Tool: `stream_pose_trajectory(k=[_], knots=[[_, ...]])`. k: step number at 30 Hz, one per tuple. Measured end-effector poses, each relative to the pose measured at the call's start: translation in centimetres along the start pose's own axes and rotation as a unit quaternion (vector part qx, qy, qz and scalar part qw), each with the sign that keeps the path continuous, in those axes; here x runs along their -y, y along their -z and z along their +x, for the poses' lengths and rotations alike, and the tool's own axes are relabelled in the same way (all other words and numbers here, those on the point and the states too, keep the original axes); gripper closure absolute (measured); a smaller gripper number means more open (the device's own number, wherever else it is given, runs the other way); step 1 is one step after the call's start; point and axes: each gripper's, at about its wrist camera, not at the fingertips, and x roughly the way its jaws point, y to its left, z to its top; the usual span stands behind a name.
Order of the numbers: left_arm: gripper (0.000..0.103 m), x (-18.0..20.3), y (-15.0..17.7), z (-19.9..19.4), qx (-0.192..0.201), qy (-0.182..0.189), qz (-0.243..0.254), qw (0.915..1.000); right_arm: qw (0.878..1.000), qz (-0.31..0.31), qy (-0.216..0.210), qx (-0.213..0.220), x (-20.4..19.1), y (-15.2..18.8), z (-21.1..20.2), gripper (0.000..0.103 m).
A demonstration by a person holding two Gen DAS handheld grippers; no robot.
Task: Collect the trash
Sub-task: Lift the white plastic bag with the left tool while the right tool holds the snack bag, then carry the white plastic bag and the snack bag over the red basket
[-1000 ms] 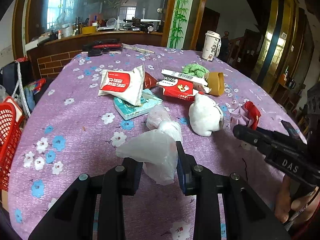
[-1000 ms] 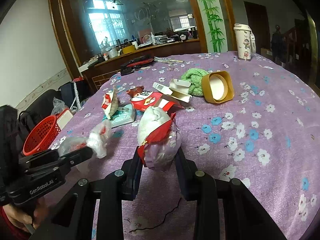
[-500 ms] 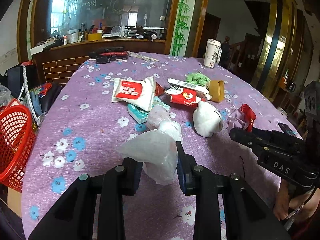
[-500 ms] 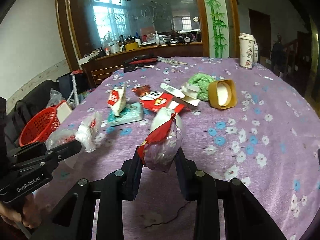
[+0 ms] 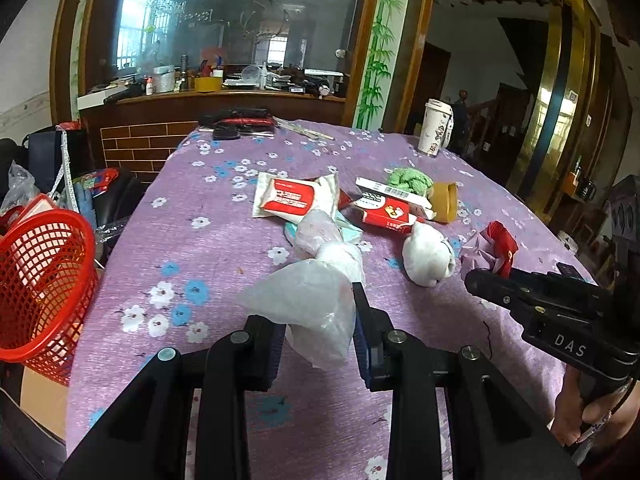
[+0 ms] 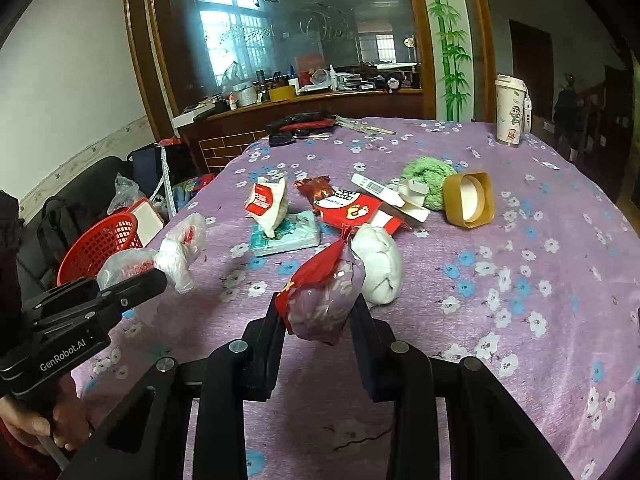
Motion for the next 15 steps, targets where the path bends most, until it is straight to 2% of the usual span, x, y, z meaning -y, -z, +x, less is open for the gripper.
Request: stream_pose_trajectory(k=[15], knots=[[0.074, -3.7, -0.4, -2.5, 0.025, -0.021, -0.030, 0.9990, 1.000, -0.024, -0.011, -0.004, -2.9, -0.8, 0.1, 0.069]])
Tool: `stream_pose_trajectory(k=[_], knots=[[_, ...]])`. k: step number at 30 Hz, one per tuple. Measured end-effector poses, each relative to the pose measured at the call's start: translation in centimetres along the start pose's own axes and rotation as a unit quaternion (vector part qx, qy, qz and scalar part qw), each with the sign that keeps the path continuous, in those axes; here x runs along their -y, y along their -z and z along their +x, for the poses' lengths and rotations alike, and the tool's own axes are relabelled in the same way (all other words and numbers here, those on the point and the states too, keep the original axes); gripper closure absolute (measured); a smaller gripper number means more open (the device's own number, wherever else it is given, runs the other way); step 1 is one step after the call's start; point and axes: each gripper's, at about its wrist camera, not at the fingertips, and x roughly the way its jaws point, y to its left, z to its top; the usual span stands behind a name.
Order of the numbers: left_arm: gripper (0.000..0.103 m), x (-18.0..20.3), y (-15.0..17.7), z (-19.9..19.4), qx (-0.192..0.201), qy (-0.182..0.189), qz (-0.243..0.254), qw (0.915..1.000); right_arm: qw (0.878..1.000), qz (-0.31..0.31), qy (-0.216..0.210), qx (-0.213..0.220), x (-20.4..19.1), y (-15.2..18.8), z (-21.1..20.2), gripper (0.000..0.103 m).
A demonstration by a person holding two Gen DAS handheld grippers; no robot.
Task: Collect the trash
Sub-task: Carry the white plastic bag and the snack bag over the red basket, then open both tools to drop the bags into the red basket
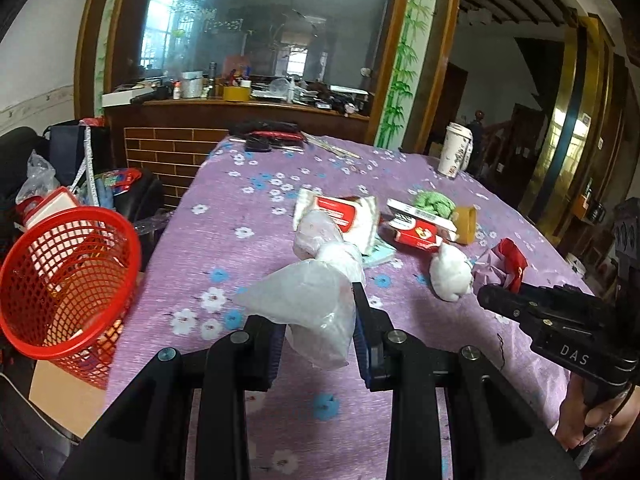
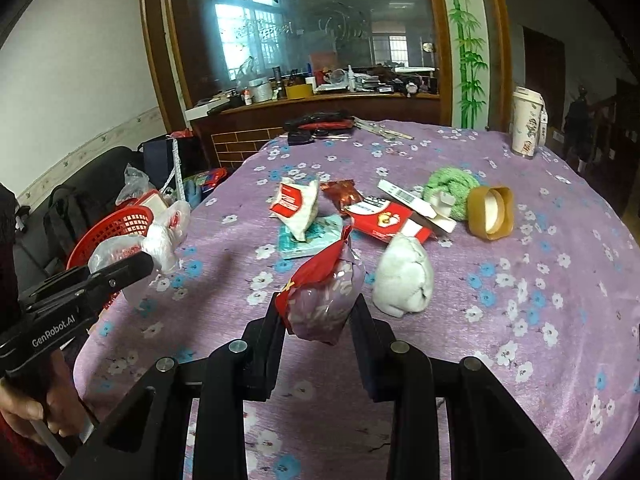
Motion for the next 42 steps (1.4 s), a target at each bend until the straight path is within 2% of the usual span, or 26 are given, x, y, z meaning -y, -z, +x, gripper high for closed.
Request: stream_pose_trajectory(k=[6, 12, 17, 23, 28, 32, 33, 34, 35, 36, 37, 38, 40, 42], knots=[[0.074, -2.1, -0.5, -0.9, 0.006, -0.016, -0.010, 0.9998, 1.000, -0.012, -0.019, -0.008, -1.6, -1.0, 0.7, 0.069], [0.074, -5.8, -1.1, -2.6, 0.022, -0.048, -0.032, 0.9981, 0.998, -0.029, -0.061, -0.021, -4.2, -2.6, 1.8, 0.069], [0.074, -10.2, -1.7, -4.2, 0.035, -0.094, -0.055, 0.9934, 0.992, -0.048, -0.111, -0.043, -8.2, -4.1, 3.8, 0.068], [0.074, -15.7, -2.0, -5.0, 0.034, -0.147, -0.076, 0.9856, 0.985, -0.090, -0.141, -0.051, -13.6, -6.7, 6.3, 0.067], [0.074, -20.2, -1.6, -4.6, 0.019, -0.171, -0.109, 0.9790, 0.976, -0.120, -0.173, -0.058, -19.0, -8.8, 9.1, 0.067], [0.074, -22.3, -1.5, -4.0, 0.004, -0.190, -0.118, 0.9746, 0.970, -0.121, -0.200, -0.070, -22.7, -10.5, 11.9, 0.066], [0.073, -22.4, -1.5, -3.9, 0.003, -0.194, -0.119, 0.9737, 0.968, -0.121, -0.208, -0.074, -23.6, -10.9, 12.5, 0.066], [0.066, -22.7, -1.6, -3.9, 0.002, -0.199, -0.123, 0.9722, 0.965, -0.119, -0.222, -0.075, -24.1, -11.2, 13.1, 0.065], [0.061, -23.0, -1.7, -4.0, 0.004, -0.202, -0.131, 0.9707, 0.964, -0.115, -0.229, -0.073, -24.6, -11.6, 13.5, 0.060], [0.049, -23.2, -1.7, -4.2, 0.007, -0.203, -0.137, 0.9695, 0.965, -0.113, -0.226, -0.070, -24.7, -11.7, 13.6, 0.045], [0.043, -23.3, -1.7, -4.4, 0.011, -0.204, -0.141, 0.9686, 0.968, -0.107, -0.218, -0.064, -24.6, -11.9, 13.7, 0.038], [0.042, -23.2, -1.7, -4.6, 0.017, -0.206, -0.141, 0.9682, 0.968, -0.101, -0.221, -0.058, -24.2, -11.9, 13.5, 0.034], [0.042, -23.1, -1.9, -4.7, 0.018, -0.208, -0.138, 0.9682, 0.969, -0.098, -0.223, -0.048, -23.0, -11.6, 12.7, 0.034], [0.042, -22.6, -1.8, -4.7, 0.019, -0.202, -0.137, 0.9696, 0.973, -0.095, -0.205, -0.037, -21.1, -11.0, 11.6, 0.034]])
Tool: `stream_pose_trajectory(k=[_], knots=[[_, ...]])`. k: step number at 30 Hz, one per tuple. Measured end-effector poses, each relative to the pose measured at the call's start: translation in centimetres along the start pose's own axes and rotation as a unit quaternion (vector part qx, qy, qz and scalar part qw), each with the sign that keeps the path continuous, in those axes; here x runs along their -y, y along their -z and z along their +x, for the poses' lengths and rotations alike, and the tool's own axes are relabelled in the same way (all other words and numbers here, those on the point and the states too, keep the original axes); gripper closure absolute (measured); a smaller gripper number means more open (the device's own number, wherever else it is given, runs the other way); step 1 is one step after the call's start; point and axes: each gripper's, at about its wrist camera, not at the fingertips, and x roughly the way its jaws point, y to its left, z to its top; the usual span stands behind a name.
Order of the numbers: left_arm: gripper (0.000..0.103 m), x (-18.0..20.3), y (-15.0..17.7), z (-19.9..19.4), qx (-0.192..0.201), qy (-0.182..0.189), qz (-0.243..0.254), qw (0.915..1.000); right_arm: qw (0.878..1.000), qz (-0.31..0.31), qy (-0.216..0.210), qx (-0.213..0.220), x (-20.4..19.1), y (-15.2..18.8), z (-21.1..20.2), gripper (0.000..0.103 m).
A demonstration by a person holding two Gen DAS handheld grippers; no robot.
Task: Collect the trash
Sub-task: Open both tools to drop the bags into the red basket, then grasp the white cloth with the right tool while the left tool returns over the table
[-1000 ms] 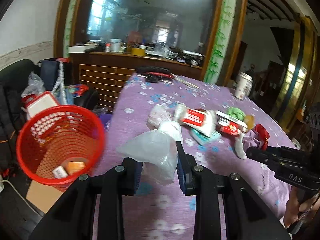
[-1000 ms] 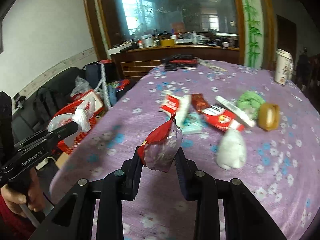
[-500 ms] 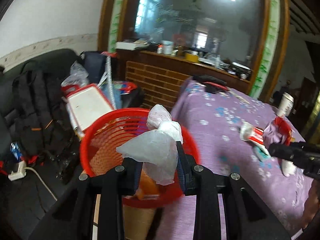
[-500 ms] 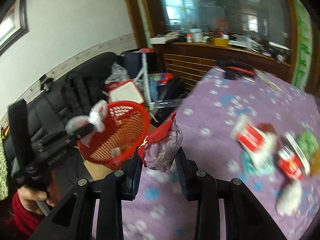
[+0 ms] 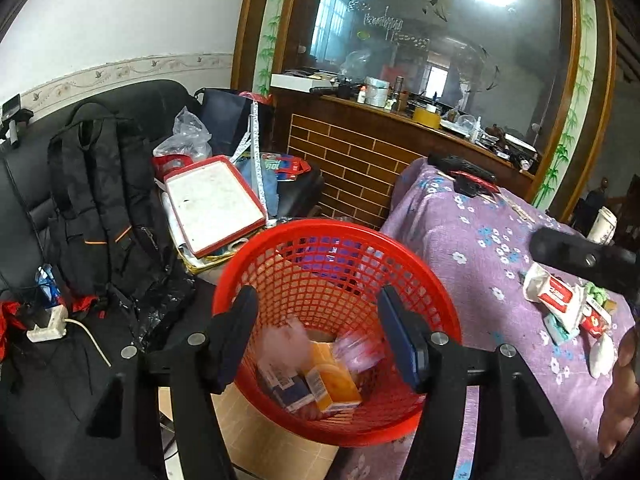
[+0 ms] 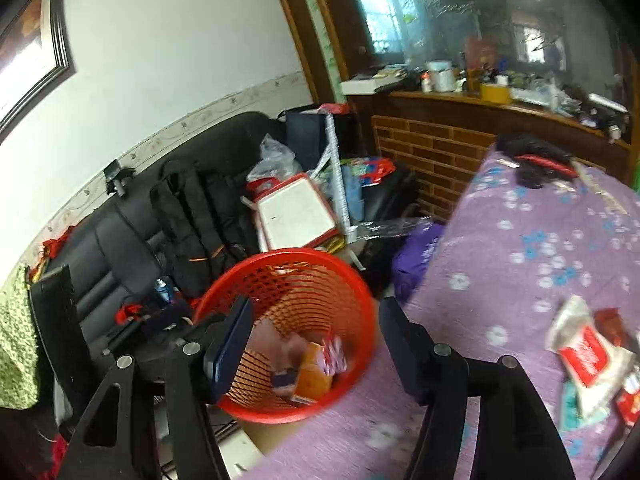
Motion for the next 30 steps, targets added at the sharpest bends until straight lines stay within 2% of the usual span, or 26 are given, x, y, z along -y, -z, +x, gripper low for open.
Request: stream_pose_trajectory(k=[6, 10, 13, 15, 17, 21, 27, 28, 30], knots=[[0.040, 4.7, 0.9, -0.4, -0.005, 0.046, 0.023, 0.9986, 0.998, 0.054, 0.044, 0.008, 5.1, 4.1, -5.2, 0.033], [0.038, 10.1, 2.2, -0.7, -0.019, 0.081, 0.070, 0.9940, 0.991, 0.080, 0.108, 0.017, 9.5, 6.5, -9.5, 0.033], [0.038, 13.8, 3.4, -1.0, -0.028, 0.101, 0.104, 0.9891, 0.982, 0.112, 0.152, 0.029, 13.4, 7.9, -12.9, 0.033], [0.037, 16.1, 4.2, -1.2, -0.036, 0.114, 0.124, 0.9851, 0.970, 0.144, 0.195, 0.034, 16.6, 8.9, -15.0, 0.034], [0.037, 18.3, 4.9, -1.3, -0.045, 0.126, 0.142, 0.9807, 0.958, 0.176, 0.224, 0.017, 19.7, 10.0, -15.9, 0.034], [0.030, 21.7, 5.6, -1.4, -0.055, 0.138, 0.172, 0.9738, 0.952, 0.220, 0.214, -0.008, 23.8, 12.0, -15.5, 0.034], [0.027, 25.4, 5.5, -0.7, -0.076, 0.149, 0.185, 0.9685, 0.953, 0.216, 0.209, -0.031, 25.0, 12.9, -13.0, 0.034], [0.027, 25.9, 5.2, -0.5, -0.081, 0.150, 0.180, 0.9688, 0.954, 0.219, 0.204, -0.030, 25.2, 13.2, -12.7, 0.037], [0.027, 26.6, 4.6, 0.0, -0.091, 0.152, 0.165, 0.9702, 0.954, 0.219, 0.202, -0.035, 25.7, 13.7, -12.1, 0.058]])
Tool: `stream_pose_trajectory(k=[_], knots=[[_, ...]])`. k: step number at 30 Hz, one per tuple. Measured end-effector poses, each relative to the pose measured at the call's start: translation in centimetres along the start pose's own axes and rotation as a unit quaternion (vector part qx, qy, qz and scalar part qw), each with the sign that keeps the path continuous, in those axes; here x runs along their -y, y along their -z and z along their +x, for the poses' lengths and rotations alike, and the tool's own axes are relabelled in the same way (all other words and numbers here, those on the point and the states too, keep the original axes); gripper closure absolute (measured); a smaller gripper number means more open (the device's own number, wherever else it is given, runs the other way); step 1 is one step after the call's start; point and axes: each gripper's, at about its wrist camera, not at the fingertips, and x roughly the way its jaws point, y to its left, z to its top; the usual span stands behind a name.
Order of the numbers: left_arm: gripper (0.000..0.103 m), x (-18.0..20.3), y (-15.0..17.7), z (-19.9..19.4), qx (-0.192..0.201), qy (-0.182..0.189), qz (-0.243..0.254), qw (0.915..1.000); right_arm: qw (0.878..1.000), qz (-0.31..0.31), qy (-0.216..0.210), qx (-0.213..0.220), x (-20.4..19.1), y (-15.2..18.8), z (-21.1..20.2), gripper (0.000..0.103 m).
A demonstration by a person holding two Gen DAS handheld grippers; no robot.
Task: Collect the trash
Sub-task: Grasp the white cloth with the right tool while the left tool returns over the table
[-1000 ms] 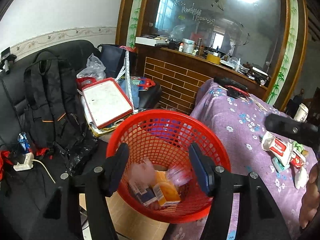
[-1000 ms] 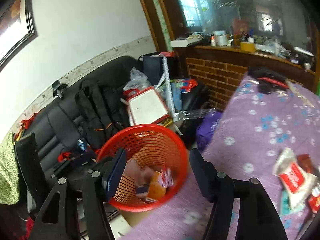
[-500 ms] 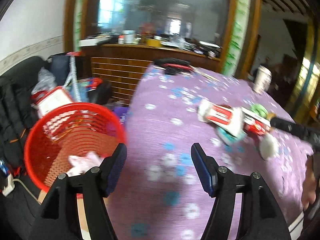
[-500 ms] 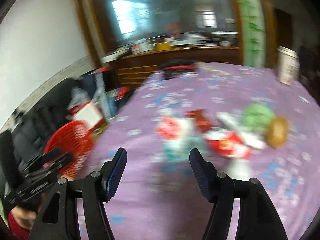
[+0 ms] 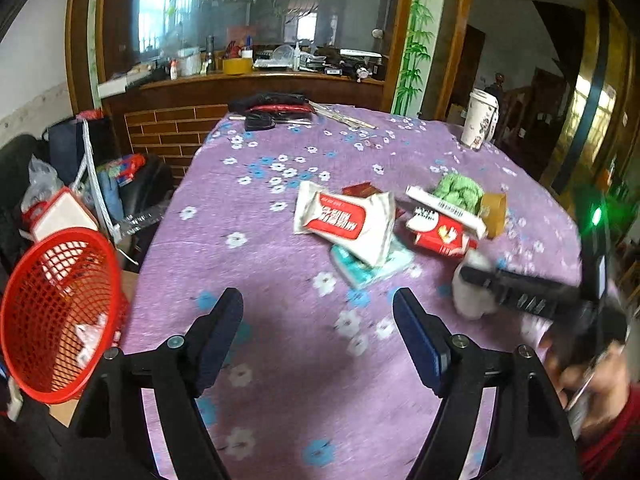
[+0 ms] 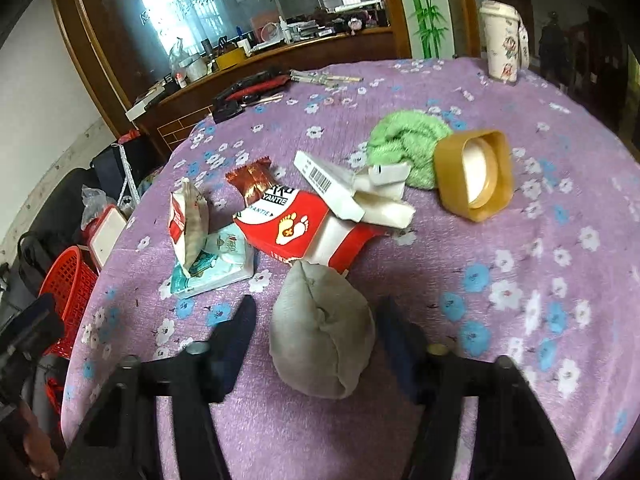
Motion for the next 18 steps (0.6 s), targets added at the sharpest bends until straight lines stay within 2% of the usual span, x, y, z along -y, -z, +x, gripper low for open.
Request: stream_pose_trajectory(k=[3, 6, 8, 12, 14, 15, 17, 18], knots=[[0.026, 0.8, -1.3, 0.7, 0.003, -0.007, -0.010, 0.9999, 1.000, -0.001, -0.024, 0.019, 0.7, 0.4, -0.3, 0.067], [0.026, 2.0, -2.5, 2.1, 0.001, -0.015, -0.020, 0.9997, 0.997, -0.001, -0.053, 0.057, 1.5, 0.8, -1.2, 0.069], [0.026, 3.1, -3.4, 3.3, 0.005, -0.041, -0.019, 0.9990, 0.992, 0.026, -0.096, 0.077, 2.6, 0.7, -1.6, 0.069], [0.026, 5.4, -4.6, 6.2, -0.010, -0.062, -0.018, 0.9978, 0.991, 0.047, -0.079, 0.099, 3.7, 0.7, -2.7, 0.069], [0.026, 6.8, -4.9, 7.8, -0.017, -0.084, -0.007, 0.9963, 0.990, 0.051, -0.062, 0.115, 3.9, 0.7, -3.3, 0.069], [0.026, 7.3, -5.0, 8.4, -0.015, -0.101, 0.004, 0.9948, 0.990, 0.052, -0.054, 0.120, 3.9, 0.6, -3.5, 0.069], [0.026, 8.6, -5.1, 10.0, -0.010, -0.164, 0.037, 0.9858, 0.989, 0.057, -0.045, 0.126, 4.1, 0.7, -3.8, 0.069], [0.025, 8.9, -5.1, 10.5, -0.011, -0.180, 0.047, 0.9825, 0.989, 0.059, -0.042, 0.127, 4.3, 0.6, -3.8, 0.069]])
